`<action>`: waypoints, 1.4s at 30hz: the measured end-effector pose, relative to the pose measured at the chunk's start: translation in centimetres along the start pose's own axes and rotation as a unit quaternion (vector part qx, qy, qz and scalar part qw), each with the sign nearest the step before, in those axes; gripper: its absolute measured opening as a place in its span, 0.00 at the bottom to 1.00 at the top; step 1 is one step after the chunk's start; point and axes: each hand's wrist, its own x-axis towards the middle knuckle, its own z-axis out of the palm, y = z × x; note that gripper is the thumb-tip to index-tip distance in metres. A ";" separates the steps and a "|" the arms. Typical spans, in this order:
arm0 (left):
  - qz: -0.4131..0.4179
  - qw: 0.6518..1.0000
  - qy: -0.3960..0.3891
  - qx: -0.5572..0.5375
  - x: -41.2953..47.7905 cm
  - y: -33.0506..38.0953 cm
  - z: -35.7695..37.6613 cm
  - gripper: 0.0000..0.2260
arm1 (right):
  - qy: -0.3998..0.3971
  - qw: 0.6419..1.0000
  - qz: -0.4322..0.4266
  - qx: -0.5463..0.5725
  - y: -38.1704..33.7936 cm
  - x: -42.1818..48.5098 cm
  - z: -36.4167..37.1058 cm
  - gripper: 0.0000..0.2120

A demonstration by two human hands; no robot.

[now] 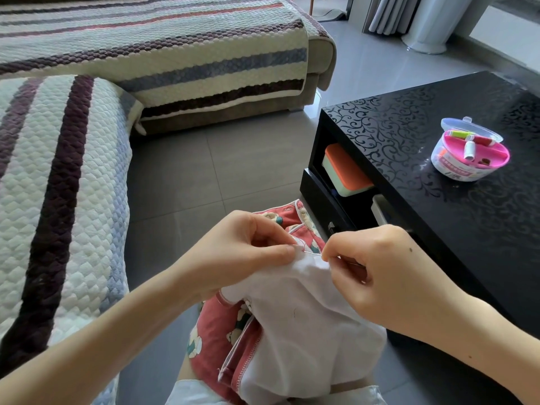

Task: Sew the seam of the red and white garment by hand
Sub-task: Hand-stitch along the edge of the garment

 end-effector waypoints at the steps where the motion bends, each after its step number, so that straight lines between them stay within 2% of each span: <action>1: 0.004 1.000 0.000 0.011 0.0 0.0 0.1 0.05 | -0.004 1.000 0.000 -0.012 -0.2 0.1 0.1 0.07; 4: 0.007 1.000 -0.005 0.018 0.1 0.0 0.2 0.01 | -0.005 1.000 -0.002 -0.021 -0.5 0.2 0.3 0.07; 10: 0.015 1.000 -0.017 0.018 0.0 0.0 0.5 0.05 | -0.002 1.000 -0.004 0.000 -0.2 0.4 0.9 0.12; 13: 0.017 0.999 -0.024 0.019 0.0 0.1 0.7 0.05 | -0.003 1.000 0.010 0.002 0.1 0.3 1.1 0.10; 17: -0.005 1.000 -0.013 0.018 -0.1 0.2 0.2 0.04 | 0.004 0.996 0.038 0.080 0.6 -0.1 0.6 0.06; 22: -0.024 0.999 -0.020 0.014 -0.1 0.5 0.3 0.05 | 0.020 0.983 0.052 0.173 0.8 -0.5 0.4 0.06; 25: -0.033 0.999 -0.030 -0.009 0.0 0.4 0.4 0.06 | 0.016 0.970 0.066 0.235 0.9 -0.5 0.3 0.07; 30: -0.047 0.996 -0.053 -0.062 0.1 0.1 0.4 0.09 | -0.003 0.927 0.111 0.357 1.5 -0.4 -0.1 0.07; 34: -0.062 0.989 -0.079 -0.113 0.2 0.0 0.4 0.10 | -0.022 0.906 0.132 0.401 1.9 -0.3 -0.4 0.07; 37: -0.071 0.982 -0.095 -0.145 0.3 0.1 0.5 0.08 | -0.042 0.886 0.141 0.439 1.9 -0.2 -0.7 0.06; 39: -0.079 0.978 -0.101 -0.162 0.4 0.1 0.4 0.07 | -0.045 0.869 0.165 0.465 2.2 -0.3 -0.5 0.09; 42: -0.088 0.974 -0.110 -0.180 0.5 0.0 0.4 0.05 | -0.053 0.858 0.169 0.482 2.3 -0.3 -0.2 0.08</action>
